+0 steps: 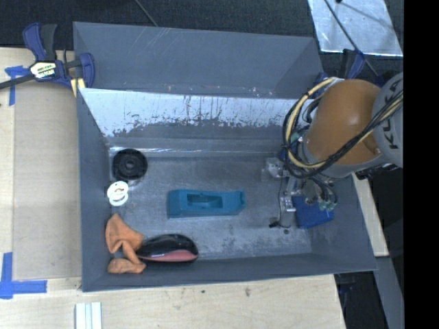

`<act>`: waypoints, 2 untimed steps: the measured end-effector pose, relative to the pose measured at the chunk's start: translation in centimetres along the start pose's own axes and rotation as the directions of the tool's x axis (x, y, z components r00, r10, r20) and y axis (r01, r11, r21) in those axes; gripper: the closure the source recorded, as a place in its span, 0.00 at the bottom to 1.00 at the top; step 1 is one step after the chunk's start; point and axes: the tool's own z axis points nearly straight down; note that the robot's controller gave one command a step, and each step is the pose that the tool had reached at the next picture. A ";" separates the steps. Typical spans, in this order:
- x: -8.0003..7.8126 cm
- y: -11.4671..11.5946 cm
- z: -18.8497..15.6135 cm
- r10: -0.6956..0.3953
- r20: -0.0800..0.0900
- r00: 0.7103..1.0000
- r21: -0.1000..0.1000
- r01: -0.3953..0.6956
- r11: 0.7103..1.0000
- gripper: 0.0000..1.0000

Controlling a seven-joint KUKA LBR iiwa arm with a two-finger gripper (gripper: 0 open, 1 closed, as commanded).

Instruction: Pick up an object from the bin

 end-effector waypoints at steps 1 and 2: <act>-0.2 0.0 -0.5 -0.001 0.008 1.000 0.001 0.001 1.000 0.00; -1.5 2.8 2.3 -0.069 0.011 0.998 0.003 0.069 0.998 0.00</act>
Offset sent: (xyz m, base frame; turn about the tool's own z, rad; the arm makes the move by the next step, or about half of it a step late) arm 0.0262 0.0644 -0.0569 -0.1512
